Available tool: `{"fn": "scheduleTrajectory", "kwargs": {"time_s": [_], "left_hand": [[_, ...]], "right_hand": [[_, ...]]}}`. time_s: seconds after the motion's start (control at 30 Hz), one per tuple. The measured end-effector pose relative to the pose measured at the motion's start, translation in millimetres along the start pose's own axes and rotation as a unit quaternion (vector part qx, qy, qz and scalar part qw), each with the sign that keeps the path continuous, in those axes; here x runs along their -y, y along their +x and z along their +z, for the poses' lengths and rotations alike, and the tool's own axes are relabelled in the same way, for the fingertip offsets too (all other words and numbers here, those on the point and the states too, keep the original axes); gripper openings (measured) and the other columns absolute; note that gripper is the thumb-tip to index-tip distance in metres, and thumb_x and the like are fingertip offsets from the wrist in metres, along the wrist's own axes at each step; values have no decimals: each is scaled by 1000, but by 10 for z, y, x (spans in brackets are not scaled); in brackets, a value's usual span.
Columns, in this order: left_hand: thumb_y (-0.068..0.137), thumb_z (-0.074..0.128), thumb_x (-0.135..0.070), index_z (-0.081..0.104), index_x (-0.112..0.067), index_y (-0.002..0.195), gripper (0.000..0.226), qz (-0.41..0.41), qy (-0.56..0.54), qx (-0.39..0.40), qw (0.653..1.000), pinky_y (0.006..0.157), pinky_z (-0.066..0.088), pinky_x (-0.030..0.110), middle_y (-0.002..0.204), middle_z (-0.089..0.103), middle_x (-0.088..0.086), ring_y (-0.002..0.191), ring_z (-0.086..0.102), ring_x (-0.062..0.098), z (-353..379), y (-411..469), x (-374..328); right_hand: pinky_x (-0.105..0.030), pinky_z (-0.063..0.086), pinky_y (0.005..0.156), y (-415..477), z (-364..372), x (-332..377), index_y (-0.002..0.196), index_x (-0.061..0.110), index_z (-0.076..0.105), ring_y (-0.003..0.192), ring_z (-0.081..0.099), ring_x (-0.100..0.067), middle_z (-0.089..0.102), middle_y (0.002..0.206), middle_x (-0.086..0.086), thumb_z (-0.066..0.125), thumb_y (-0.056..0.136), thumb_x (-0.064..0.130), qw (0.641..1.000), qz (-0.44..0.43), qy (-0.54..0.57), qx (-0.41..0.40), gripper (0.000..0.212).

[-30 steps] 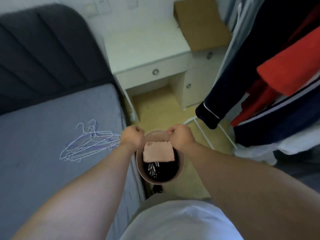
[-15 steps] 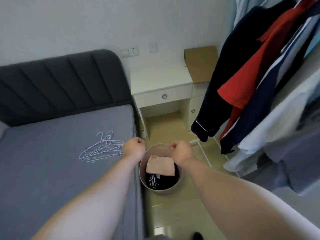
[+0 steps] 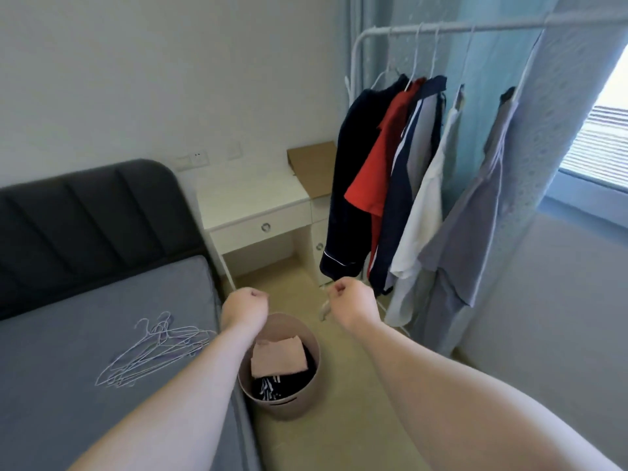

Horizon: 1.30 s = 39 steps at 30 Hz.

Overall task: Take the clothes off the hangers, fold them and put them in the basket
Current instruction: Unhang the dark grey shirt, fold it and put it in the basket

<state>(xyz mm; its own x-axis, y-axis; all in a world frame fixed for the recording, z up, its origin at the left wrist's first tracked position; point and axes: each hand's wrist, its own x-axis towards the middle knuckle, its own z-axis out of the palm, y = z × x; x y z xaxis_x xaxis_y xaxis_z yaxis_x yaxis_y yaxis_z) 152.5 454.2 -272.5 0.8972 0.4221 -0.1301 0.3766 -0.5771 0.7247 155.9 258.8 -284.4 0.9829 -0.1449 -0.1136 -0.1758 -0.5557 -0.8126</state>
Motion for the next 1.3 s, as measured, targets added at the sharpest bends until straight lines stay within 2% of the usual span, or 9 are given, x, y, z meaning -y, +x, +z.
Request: {"fn": "scheduleTrajectory", "kwargs": {"time_s": [0.1, 0.2, 0.3, 0.4, 0.63, 0.83, 1.0, 1.17, 1.3], "left_hand": [[95, 50, -22, 73, -21, 87, 25, 40, -62, 7, 997, 75, 53, 32, 90, 66, -8, 81, 61, 16, -24, -171, -325], [97, 49, -27, 70, -30, 91, 22, 83, -81, 11, 993, 63, 47, 28, 89, 64, -15, 77, 58, 8, -21, -295, -676], [99, 50, -31, 67, -31, 92, 19, 137, -97, 21, 986, 63, 45, 26, 87, 62, -15, 76, 55, 5, 31, -377, -1154], [99, 51, -31, 65, -30, 90, 17, 181, -108, 27, 977, 77, 50, 34, 87, 65, -11, 77, 57, 7, 116, -511, -1656], [95, 52, -26, 69, -29, 88, 19, 254, -132, 22, 958, 68, 55, 38, 80, 71, -2, 73, 66, 18, 333, -712, -2605], [96, 51, -22, 69, -25, 90, 19, 276, -139, -9, 951, 67, 51, 33, 85, 70, -1, 74, 63, 16, 255, -728, -3081], [95, 52, -21, 69, -26, 88, 19, 284, -126, -24, 950, 58, 42, 23, 82, 68, -6, 70, 58, 8, 222, -738, -3234], [94, 53, -21, 68, -27, 84, 19, 283, -129, -24, 950, 52, 36, 26, 62, 59, -6, 52, 50, 13, 209, -746, -3227], [94, 53, -20, 69, -25, 85, 19, 290, -130, -12, 948, 50, 35, 25, 55, 54, -6, 45, 45, 11, 213, -737, -3202]], "right_hand": [[-28, 50, 61, -97, -241, 47, 89, 23, 63, 74, 63, -15, 67, 84, 4, 51, 97, 36, 999, -15, 8, -50, 19], [-35, 53, 66, -121, -549, 185, 86, 24, 55, 75, 61, -17, 63, 82, 4, 52, 96, 41, 991, -38, 32, -125, 20], [-37, 52, 68, -89, -1012, 404, 87, 23, 51, 75, 59, -15, 61, 83, 5, 52, 96, 41, 974, -75, 79, -198, 20], [-34, 50, 68, -67, -1553, 559, 90, 24, 51, 78, 58, -11, 61, 87, 6, 52, 97, 40, 955, -96, 124, -253, 17], [-32, 43, 76, 253, -2737, 614, 87, 25, 51, 86, 58, -17, 62, 89, 6, 54, 95, 36, 917, -104, 154, -354, 14], [-31, 38, 73, 628, -3240, 661, 108, 17, 53, 92, 57, -23, 61, 113, -5, 51, 94, 35, 929, -47, 135, -341, 23], [-43, 43, 93, 869, -3251, 748, 139, 12, 36, 125, 48, -35, 41, 139, -14, 56, 88, 53, 960, 44, 28, -275, 69], [-46, 41, 101, 971, -3227, 719, 143, 9, 32, 130, 44, -36, 37, 143, -15, 51, 90, 28, 965, 98, -7, -244, 59], [-47, 37, 107, 1040, -3319, 690, 143, 10, 34, 131, 43, -35, 40, 142, -14, 54, 88, 23, 962, 98, 0, -254, 60]]}}
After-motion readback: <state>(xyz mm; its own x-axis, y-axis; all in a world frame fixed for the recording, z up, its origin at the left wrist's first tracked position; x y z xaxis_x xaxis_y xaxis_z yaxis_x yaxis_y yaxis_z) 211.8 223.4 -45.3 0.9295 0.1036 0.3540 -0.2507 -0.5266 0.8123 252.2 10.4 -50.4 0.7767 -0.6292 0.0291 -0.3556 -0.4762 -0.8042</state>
